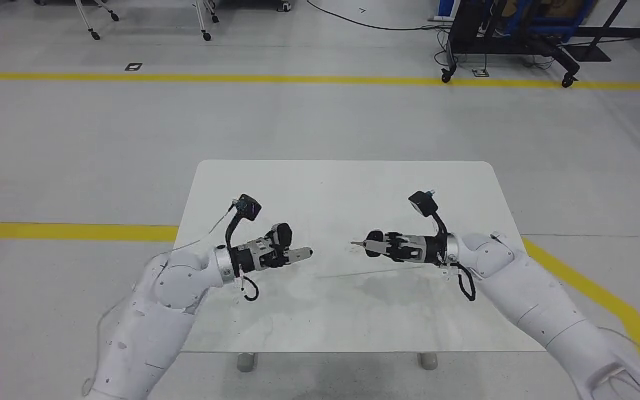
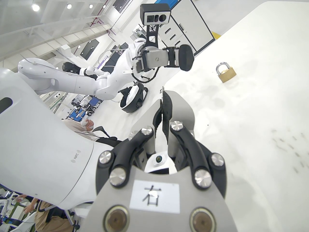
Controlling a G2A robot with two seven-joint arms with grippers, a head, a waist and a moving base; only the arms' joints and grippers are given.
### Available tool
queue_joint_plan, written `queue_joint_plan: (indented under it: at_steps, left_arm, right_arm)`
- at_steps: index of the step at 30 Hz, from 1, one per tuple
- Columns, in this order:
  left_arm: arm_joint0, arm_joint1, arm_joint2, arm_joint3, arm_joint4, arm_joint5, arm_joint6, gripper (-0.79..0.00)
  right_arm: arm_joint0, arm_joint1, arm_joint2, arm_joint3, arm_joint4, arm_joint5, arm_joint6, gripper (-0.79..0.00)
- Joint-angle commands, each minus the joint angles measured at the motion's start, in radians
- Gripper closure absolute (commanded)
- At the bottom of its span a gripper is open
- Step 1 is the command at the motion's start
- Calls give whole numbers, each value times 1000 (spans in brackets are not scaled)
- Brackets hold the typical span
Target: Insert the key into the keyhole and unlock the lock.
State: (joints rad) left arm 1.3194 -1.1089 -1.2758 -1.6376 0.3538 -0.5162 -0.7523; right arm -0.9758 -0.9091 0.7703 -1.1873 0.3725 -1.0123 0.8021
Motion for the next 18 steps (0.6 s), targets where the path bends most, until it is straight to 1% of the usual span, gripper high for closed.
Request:
queue_joint_plan:
  at_steps: [1, 2, 4, 5, 8, 11, 13, 14, 16, 17, 18]
  left_arm:
    - [85, 11, -42, -129, 296, 186, 44, -785]
    - [112, 11, -31, -160, 380, 246, 59, -785]
    - [135, 9, -1, -173, 442, 299, 72, -785]
    - [136, 7, 16, -160, 454, 311, 81, -785]
    - [98, -3, 63, -77, 475, 350, 98, -785]
    - [63, -11, 94, -29, 502, 385, 116, -785]
    - [40, -16, 116, -7, 518, 406, 125, -702]
    - [27, -19, 125, 6, 529, 418, 125, -622]
    - [4, -24, 145, 29, 546, 437, 123, -560]
    - [-6, -27, 153, 39, 541, 437, 123, -508]
    - [-17, -29, 161, 48, 541, 434, 121, -391]
  right_arm:
    - [0, 0, 0, 0, 0, 0, 0, 0]
    - [0, 0, 0, 0, 0, 0, 0, 0]
    - [0, 0, 0, 0, 0, 0, 0, 0]
    - [0, 0, 0, 0, 0, 0, 0, 0]
    - [0, 0, 0, 0, 0, 0, 0, 0]
    - [0, 0, 0, 0, 0, 0, 0, 0]
    - [0, 0, 0, 0, 0, 0, 0, 0]
    - [0, 0, 0, 0, 0, 0, 0, 0]
    - [0, 0, 0, 0, 0, 0, 0, 0]
    - [0, 0, 0, 0, 0, 0, 0, 0]
    - [0, 0, 0, 0, 0, 0, 0, 0]
